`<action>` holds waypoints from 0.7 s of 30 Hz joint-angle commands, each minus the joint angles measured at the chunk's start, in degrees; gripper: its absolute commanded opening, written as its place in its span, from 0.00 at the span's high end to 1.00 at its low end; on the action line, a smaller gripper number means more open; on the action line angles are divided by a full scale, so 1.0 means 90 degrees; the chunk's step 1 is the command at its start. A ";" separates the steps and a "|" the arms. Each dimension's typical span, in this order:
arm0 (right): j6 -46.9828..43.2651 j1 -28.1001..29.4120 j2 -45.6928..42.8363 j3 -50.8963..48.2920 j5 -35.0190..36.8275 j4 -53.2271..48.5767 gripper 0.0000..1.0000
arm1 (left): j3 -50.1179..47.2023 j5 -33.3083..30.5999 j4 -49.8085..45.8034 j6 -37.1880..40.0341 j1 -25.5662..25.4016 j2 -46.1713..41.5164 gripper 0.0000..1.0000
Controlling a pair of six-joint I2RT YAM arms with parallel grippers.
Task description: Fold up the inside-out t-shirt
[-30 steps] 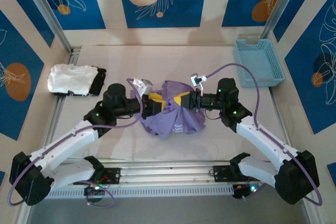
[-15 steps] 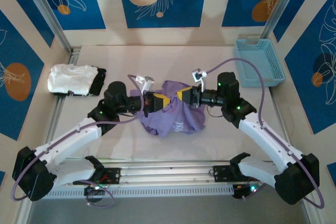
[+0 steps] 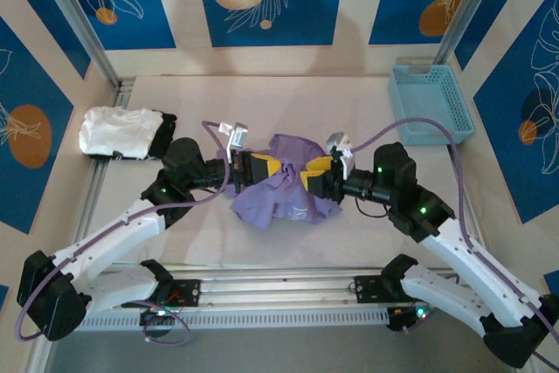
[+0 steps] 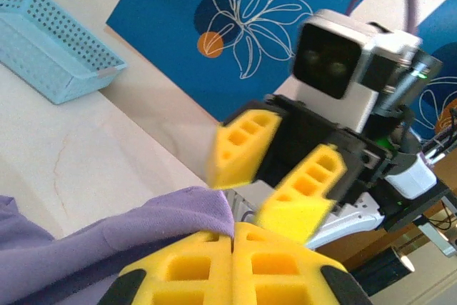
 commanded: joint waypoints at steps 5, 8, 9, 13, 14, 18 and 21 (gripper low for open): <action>0.0343 0.0335 0.0738 -0.0058 -0.0018 0.0490 0.68 | 0.0040 -0.0131 -0.0079 0.0171 0.0056 -0.0158 1.00; 0.0562 0.0346 0.0970 -0.0058 -0.0038 0.0745 0.69 | 0.0018 -0.0110 -0.0064 0.0180 0.0056 -0.0153 1.00; 0.0604 0.0346 0.1006 -0.0041 -0.0060 0.0791 0.70 | 0.0020 -0.0111 -0.0084 0.0198 0.0058 -0.0167 1.00; 0.0719 0.0304 0.0956 -0.0128 0.0036 0.0836 0.92 | 0.0010 -0.0169 -0.0153 0.0250 0.0061 -0.0224 1.00; 0.0686 0.0258 0.0887 -0.0180 0.0005 0.0814 0.98 | 0.0010 -0.0229 -0.0194 0.0245 0.0082 -0.0250 1.00; 0.0531 -0.0199 0.0379 -0.0507 -0.0835 0.1023 1.00 | -0.0080 -0.0617 -0.0300 -0.0169 0.0410 -0.0326 1.00; 0.0787 -0.0717 0.0043 -0.0982 -0.2144 0.2103 1.00 | -0.0308 -0.0711 -0.0055 -0.0799 0.0831 -0.0310 1.00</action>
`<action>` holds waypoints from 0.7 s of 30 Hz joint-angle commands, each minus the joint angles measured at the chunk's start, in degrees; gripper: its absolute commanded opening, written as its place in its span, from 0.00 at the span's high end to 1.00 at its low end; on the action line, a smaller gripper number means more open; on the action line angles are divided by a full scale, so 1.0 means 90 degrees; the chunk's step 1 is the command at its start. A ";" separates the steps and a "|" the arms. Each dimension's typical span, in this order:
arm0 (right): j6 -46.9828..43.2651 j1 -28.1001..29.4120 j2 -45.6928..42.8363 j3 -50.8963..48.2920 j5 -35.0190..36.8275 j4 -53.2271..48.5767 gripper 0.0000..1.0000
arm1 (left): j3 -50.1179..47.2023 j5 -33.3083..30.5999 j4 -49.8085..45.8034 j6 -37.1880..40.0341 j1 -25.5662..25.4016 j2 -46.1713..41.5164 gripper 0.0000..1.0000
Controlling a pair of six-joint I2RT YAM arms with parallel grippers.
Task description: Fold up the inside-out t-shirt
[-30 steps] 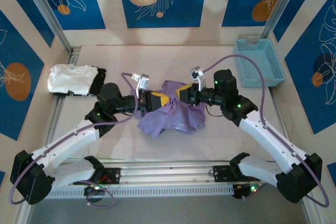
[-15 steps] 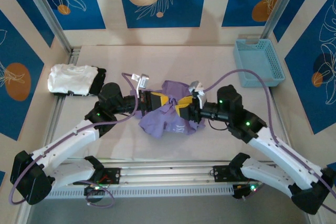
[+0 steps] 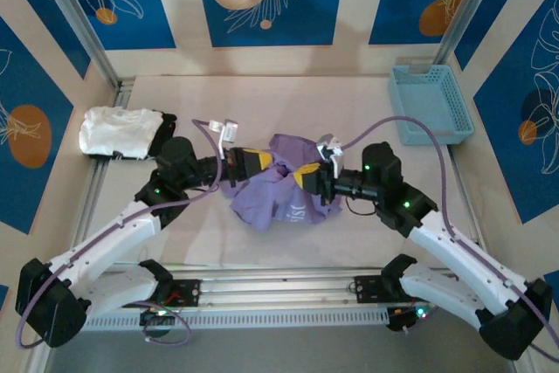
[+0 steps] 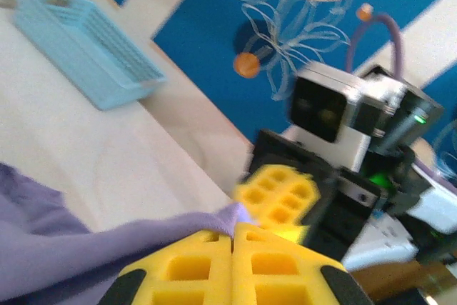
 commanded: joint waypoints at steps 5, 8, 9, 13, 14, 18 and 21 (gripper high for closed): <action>0.0988 -0.0606 -0.0010 -0.0687 -0.2355 0.2949 1.00 | -0.0093 -0.0608 -0.0630 -0.0113 0.0393 -0.0043 1.00; 0.1284 -0.0603 0.0239 -0.0732 -0.2433 0.3589 1.00 | 0.0055 -0.0759 -0.1243 0.0373 0.0365 -0.0064 1.00; 0.1344 -0.0603 0.0302 -0.0743 -0.2381 0.3684 1.00 | 0.0152 -0.0850 -0.1572 0.0626 0.0327 -0.0076 0.99; 0.1278 -0.0593 0.0517 -0.0493 -0.2002 0.3116 1.00 | 0.0324 -0.1390 -0.2423 0.1521 0.0052 -0.0406 0.75; 0.1218 -0.0593 0.0528 -0.0447 -0.1903 0.2919 1.00 | 0.0300 -0.1492 -0.2480 0.1627 -0.0026 -0.0539 0.68; 0.1093 -0.0589 0.0447 -0.0448 -0.1698 0.2661 1.00 | 0.0194 -0.1359 -0.2403 0.1720 -0.0312 -0.0732 0.50; 0.1102 -0.0575 0.0427 -0.0471 -0.1761 0.2710 1.00 | 0.0195 -0.1232 -0.2294 0.1721 -0.0519 -0.0485 0.44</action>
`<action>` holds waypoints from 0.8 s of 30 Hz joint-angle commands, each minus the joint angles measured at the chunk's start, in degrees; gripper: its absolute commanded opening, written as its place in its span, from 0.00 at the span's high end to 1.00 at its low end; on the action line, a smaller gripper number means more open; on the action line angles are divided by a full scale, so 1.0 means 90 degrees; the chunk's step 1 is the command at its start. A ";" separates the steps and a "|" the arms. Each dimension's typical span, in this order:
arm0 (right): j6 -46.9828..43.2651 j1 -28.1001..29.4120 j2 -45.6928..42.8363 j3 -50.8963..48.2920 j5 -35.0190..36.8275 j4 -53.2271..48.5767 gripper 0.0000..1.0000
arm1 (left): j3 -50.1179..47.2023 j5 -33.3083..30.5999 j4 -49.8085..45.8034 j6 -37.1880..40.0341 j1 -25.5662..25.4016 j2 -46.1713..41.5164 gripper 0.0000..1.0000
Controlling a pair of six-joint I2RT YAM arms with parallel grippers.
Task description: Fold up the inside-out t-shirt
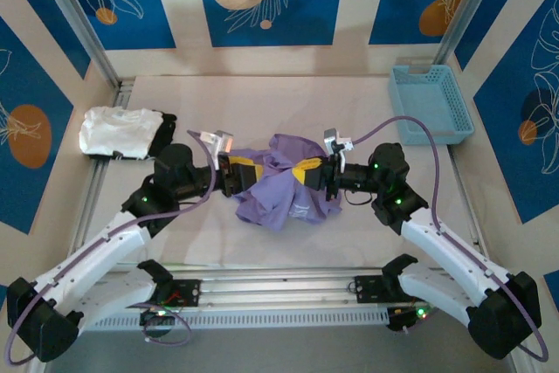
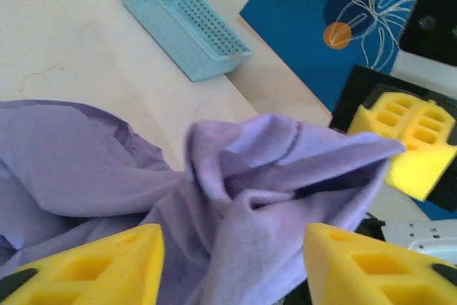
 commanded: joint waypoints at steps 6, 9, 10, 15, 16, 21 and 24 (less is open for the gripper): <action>-0.0390 -0.0007 -0.0386 0.0030 0.0138 -0.0437 1.00 | 0.0271 0.0215 0.0381 0.0145 -0.0214 0.0689 0.84; -0.0673 -0.0106 -0.0926 -0.0214 0.0743 -0.1074 1.00 | 0.0149 0.0261 0.0687 0.0279 -0.0105 0.0395 1.00; -0.0824 -0.0077 -0.1103 -0.0273 0.1041 -0.1364 1.00 | 0.0023 0.0288 0.0899 0.0384 -0.0062 0.0198 1.00; -0.1663 0.0638 -0.1408 -0.0251 0.2337 -0.2549 0.89 | -0.0400 0.0744 0.1925 0.0911 -0.0098 -0.0287 1.00; -0.1868 0.0817 -0.1416 -0.0135 0.2591 -0.2805 0.83 | -0.0403 0.0790 0.1897 0.1085 -0.0141 -0.0288 1.00; -0.2544 0.1197 -0.1477 0.0524 0.3209 -0.3658 0.67 | -0.0299 0.0577 0.1228 0.2267 -0.0410 -0.0355 1.00; -0.2677 0.1204 -0.1403 0.0885 0.3165 -0.3933 0.62 | -0.0379 0.0402 0.1053 0.2986 -0.0577 -0.0485 1.00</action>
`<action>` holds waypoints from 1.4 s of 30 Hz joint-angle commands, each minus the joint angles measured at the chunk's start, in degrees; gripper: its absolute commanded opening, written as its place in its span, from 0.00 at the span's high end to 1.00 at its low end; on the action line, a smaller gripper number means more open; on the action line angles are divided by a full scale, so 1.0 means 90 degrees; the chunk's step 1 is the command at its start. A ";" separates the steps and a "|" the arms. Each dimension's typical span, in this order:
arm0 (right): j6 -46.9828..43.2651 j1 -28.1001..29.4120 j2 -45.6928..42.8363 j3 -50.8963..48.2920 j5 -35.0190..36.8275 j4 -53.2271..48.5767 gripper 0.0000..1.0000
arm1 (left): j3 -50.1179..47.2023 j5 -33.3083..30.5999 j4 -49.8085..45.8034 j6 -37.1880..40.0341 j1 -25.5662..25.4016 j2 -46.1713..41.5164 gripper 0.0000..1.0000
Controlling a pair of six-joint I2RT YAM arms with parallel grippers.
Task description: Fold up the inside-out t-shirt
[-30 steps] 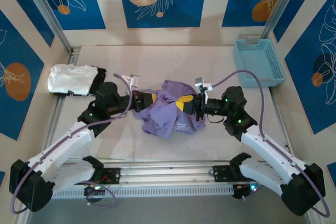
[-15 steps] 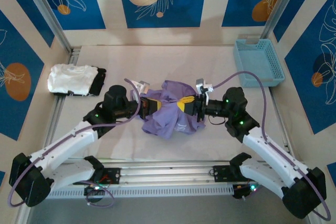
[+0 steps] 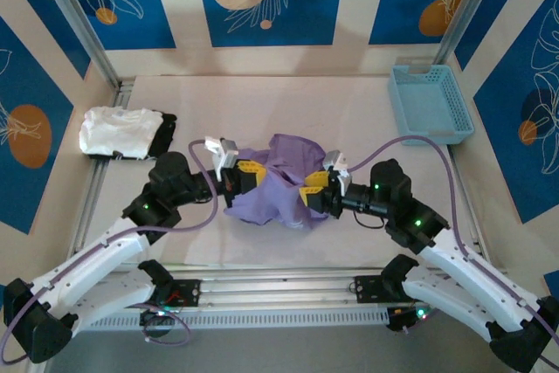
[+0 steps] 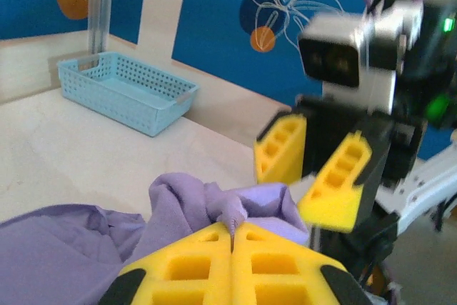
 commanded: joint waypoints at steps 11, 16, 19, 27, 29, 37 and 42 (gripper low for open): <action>-0.0646 0.0083 0.1311 0.1352 -0.0574 -0.1284 0.53 | -0.0246 -0.0282 -0.0184 0.1639 -0.0326 -0.0219 1.00; -0.0657 0.0106 0.1488 0.1385 -0.0626 -0.1187 0.60 | -0.0224 -0.0310 -0.0254 0.1651 -0.0368 -0.0209 1.00; -0.0534 0.0103 0.1523 0.1382 -0.0531 -0.1056 0.78 | -0.0235 -0.0351 -0.0299 0.1678 -0.0387 -0.0199 1.00; 0.0898 -0.0662 0.0718 0.0775 -0.0961 0.0518 1.00 | -0.0703 -0.1047 0.0100 0.1191 -0.0395 -0.0403 1.00; 0.1681 -0.1119 0.0415 0.0330 -0.1541 0.1555 1.00 | -0.1042 -0.1263 0.0381 0.1043 -0.0384 -0.0588 1.00; 0.2518 -0.1342 0.0582 -0.0112 -0.2065 0.2761 1.00 | -0.1246 -0.1173 0.0213 0.1064 -0.0404 -0.0501 0.96; 0.2711 -0.1342 0.0720 -0.0201 -0.2107 0.2909 1.00 | -0.1030 -0.1177 -0.0128 0.1202 -0.0509 -0.0299 0.80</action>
